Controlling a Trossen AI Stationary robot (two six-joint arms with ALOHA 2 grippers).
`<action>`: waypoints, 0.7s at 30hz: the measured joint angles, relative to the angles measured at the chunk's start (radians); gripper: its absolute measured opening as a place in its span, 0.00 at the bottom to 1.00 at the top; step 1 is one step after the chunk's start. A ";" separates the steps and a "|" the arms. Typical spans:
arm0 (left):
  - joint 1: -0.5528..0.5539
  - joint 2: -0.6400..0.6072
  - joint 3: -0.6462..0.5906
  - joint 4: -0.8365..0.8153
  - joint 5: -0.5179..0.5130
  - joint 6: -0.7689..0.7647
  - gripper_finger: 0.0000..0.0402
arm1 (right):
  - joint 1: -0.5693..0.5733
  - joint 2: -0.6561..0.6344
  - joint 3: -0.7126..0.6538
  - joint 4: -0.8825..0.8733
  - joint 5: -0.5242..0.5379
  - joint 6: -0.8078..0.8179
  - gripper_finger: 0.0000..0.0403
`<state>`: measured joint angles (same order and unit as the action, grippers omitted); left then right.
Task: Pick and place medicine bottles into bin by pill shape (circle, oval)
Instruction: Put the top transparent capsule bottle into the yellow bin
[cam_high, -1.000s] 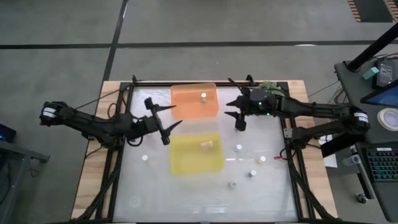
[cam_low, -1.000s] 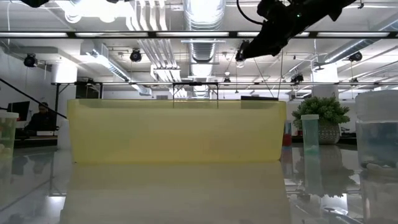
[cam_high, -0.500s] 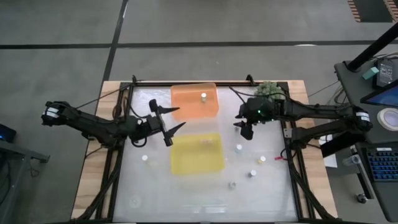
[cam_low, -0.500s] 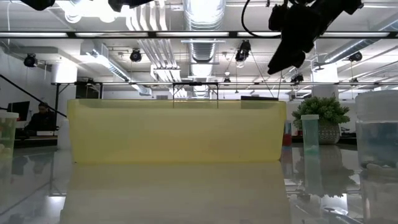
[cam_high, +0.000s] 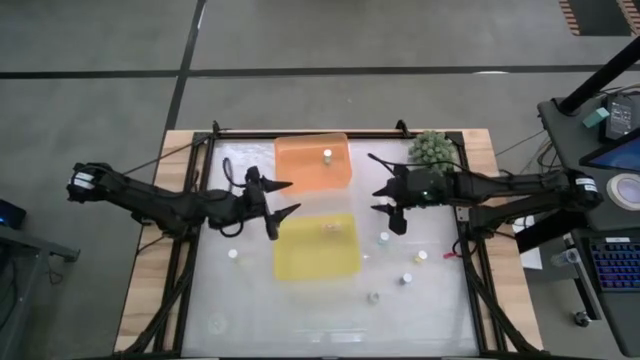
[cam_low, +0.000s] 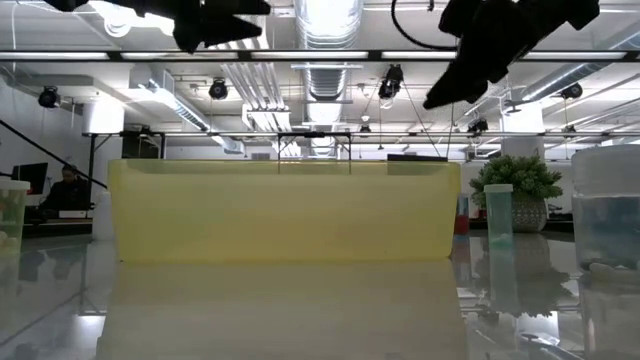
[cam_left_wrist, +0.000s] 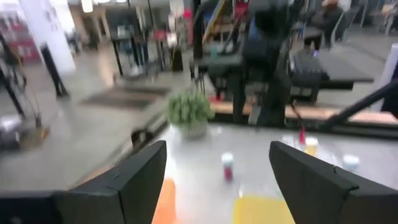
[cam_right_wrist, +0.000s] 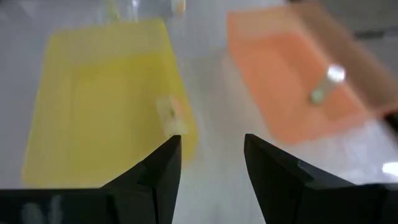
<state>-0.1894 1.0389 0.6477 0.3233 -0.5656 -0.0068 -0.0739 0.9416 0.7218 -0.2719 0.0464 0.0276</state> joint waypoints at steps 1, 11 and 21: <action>0.000 0.000 0.017 -0.059 -0.012 -0.036 0.67 | 0.000 -0.009 -0.012 0.030 -0.001 -0.018 0.41; 0.033 -0.001 0.207 -0.628 -0.021 -0.344 0.67 | 0.000 -0.095 -0.087 0.208 0.001 -0.136 0.41; 0.182 0.058 0.390 -1.121 0.108 -0.571 0.67 | 0.000 -0.142 -0.088 0.187 0.000 -0.146 0.41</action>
<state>-0.0076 1.0968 1.0377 -0.7975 -0.4574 -0.5774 -0.0742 0.7999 0.6342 -0.0850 0.0465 -0.1181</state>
